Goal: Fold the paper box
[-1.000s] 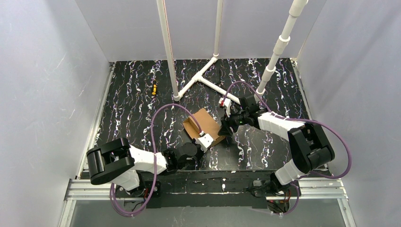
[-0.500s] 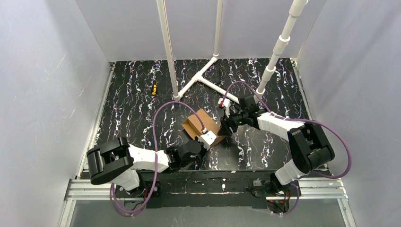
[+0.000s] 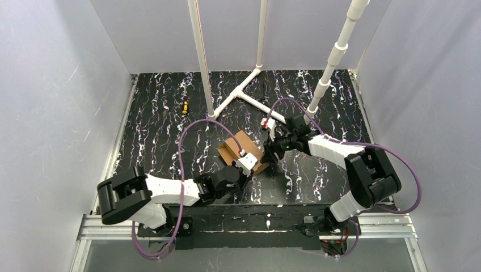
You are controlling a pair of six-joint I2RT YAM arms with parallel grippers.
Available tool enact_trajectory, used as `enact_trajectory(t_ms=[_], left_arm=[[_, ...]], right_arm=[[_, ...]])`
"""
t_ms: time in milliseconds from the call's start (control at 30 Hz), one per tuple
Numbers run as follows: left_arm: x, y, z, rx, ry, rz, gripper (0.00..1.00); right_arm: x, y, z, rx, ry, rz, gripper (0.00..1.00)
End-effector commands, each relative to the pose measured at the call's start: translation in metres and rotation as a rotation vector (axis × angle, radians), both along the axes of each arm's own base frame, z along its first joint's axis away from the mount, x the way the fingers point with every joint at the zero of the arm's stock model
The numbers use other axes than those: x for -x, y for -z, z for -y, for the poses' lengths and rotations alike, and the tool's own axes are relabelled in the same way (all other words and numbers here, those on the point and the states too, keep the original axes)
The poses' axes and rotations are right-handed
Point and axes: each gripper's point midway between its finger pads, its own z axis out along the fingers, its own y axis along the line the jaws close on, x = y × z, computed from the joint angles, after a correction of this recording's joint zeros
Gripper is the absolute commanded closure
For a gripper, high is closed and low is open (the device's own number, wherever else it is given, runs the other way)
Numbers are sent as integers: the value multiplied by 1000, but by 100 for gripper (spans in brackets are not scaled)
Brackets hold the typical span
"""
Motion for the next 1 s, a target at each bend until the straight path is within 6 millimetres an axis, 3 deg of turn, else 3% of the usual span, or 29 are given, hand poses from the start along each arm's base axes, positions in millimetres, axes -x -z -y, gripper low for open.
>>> enact_trajectory(t_ms=[0, 133, 267, 400, 500, 600, 800, 967], left_arm=[[-4, -45, 2, 118, -43, 2, 71], [0, -58, -13, 165, -85, -50, 66], [-2, -66, -47, 260, -225, -169, 59], [-8, -62, -90, 393, -428, -334, 34], [-11, -58, -111, 513, -521, -425, 28], [-15, -50, -123, 643, -590, -516, 33], [-19, -16, -132, 725, -704, -662, 74], [-22, 6, -136, 697, -809, -724, 91]], right_arm=[[-2, -2, -3, 8, -3, 10, 40], [-3, -4, -3, 6, -4, 14, 39], [-3, -4, -3, 6, -6, 15, 38], [-2, -5, -3, 6, -7, 16, 38], [-2, -4, -3, 6, -7, 15, 38], [-2, -4, -3, 7, -7, 15, 38], [-2, -5, -3, 4, -8, 16, 38], [-2, -4, -3, 5, -9, 11, 38]])
